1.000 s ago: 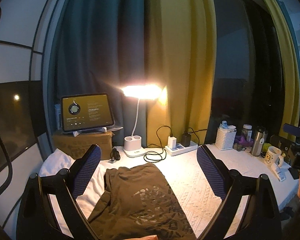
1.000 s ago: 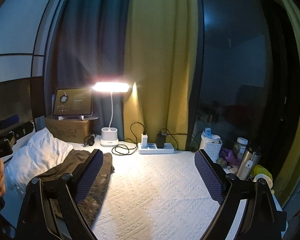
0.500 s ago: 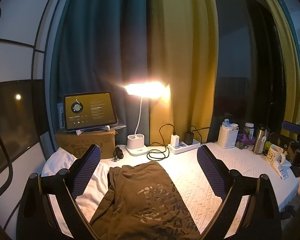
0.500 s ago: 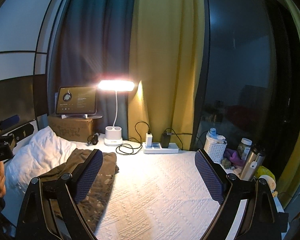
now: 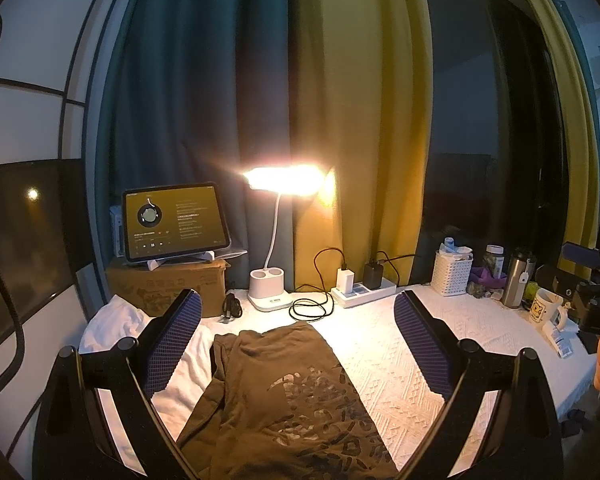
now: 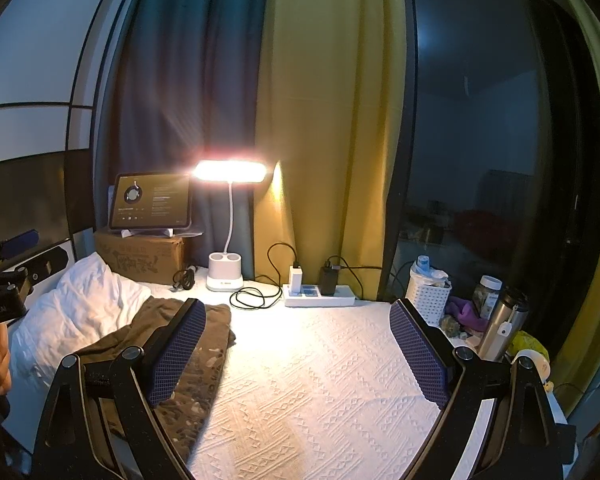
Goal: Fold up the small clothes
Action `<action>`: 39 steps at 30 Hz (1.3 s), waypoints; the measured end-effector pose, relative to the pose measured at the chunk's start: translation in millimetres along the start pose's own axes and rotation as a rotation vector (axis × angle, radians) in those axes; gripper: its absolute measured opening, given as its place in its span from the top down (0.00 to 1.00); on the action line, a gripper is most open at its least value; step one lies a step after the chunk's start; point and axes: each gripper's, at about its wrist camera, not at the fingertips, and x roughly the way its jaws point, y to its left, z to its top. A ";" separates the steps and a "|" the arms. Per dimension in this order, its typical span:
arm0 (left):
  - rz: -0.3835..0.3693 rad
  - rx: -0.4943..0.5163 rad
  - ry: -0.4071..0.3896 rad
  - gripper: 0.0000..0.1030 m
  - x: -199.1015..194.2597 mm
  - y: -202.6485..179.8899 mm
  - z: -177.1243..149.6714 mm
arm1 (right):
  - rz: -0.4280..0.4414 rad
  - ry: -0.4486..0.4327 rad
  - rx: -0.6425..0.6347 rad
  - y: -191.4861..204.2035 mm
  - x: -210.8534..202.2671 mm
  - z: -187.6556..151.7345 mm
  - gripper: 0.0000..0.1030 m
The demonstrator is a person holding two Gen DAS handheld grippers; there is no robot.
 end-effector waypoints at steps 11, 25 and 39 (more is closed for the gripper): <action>0.011 -0.008 0.000 0.06 -1.9 -2.0 -2.6 | 0.004 0.006 -0.007 1.4 0.7 -0.8 0.08; 0.009 -0.007 0.000 0.06 -2.6 -2.9 -3.2 | 0.005 0.007 -0.008 1.1 1.4 -1.8 0.08; 0.008 -0.006 0.003 0.06 -2.7 -4.8 -4.8 | 0.005 0.019 -0.009 0.6 3.5 -6.1 0.08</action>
